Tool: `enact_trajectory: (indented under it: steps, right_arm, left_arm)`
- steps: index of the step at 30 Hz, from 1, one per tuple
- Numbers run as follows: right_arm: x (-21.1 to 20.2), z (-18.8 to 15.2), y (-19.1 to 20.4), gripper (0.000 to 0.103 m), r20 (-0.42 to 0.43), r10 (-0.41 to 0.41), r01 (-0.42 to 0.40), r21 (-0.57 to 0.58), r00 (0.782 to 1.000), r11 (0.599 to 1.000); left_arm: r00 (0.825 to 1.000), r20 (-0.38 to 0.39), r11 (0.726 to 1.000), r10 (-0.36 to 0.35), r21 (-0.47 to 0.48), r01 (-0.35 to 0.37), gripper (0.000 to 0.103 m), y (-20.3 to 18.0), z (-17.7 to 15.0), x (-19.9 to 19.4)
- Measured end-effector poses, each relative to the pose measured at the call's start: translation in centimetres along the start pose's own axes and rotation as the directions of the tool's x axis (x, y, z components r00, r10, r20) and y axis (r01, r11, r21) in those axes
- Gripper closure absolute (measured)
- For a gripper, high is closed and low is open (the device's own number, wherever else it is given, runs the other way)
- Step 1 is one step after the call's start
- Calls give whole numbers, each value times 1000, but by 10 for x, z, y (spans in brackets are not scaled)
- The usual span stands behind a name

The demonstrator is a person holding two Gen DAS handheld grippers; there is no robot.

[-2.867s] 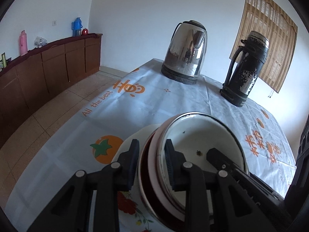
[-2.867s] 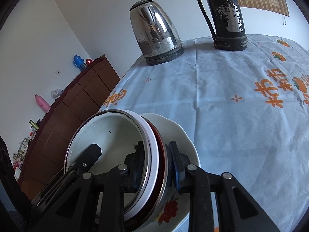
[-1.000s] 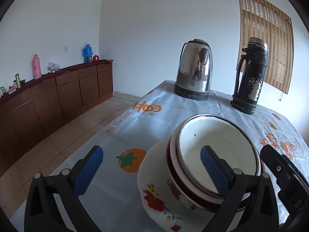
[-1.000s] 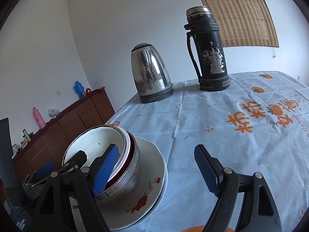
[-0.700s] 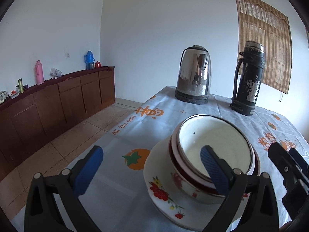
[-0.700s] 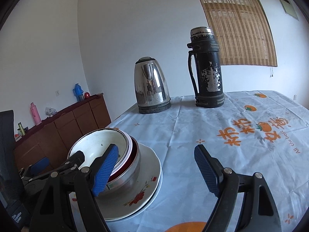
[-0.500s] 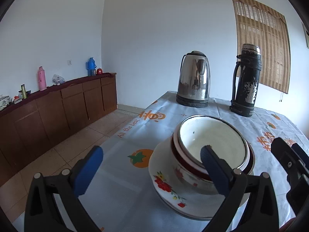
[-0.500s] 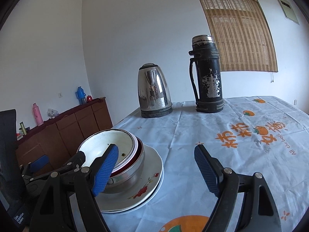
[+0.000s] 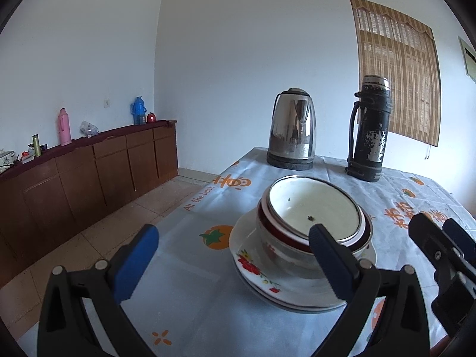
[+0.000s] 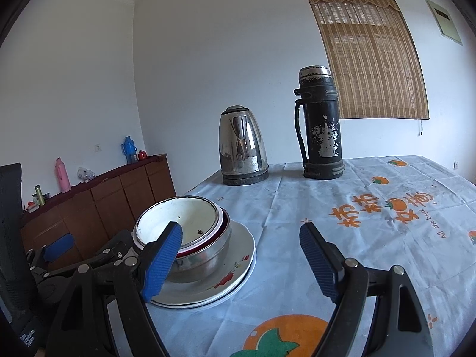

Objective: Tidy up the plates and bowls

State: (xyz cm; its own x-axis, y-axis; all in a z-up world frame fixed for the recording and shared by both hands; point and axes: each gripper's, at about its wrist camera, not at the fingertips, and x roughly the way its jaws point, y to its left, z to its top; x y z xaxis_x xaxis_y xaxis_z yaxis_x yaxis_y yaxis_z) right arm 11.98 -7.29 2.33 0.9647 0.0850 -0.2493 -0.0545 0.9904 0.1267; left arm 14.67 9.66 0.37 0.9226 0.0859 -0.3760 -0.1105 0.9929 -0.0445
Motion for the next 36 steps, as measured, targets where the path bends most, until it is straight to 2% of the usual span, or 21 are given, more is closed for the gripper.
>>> enact_trajectory:
  steps: [10,27,36]
  right_arm:
    - [-25,-6,-4,20,9,-2,2,16,1000,1000]
    - [-42,-8,-6,20,37,-12,12,19,999,1000]
    - [-41,-9,-9,20,17,-17,16,32,1000,999]
  left_arm:
    - [998,60,997,-9,79,4,1,-15,-8,-26]
    - [998,63,999,-9,49,6,1,-9,-9,-32]
    - [998,61,999,-10,48,7,1,-8,-10,-31]
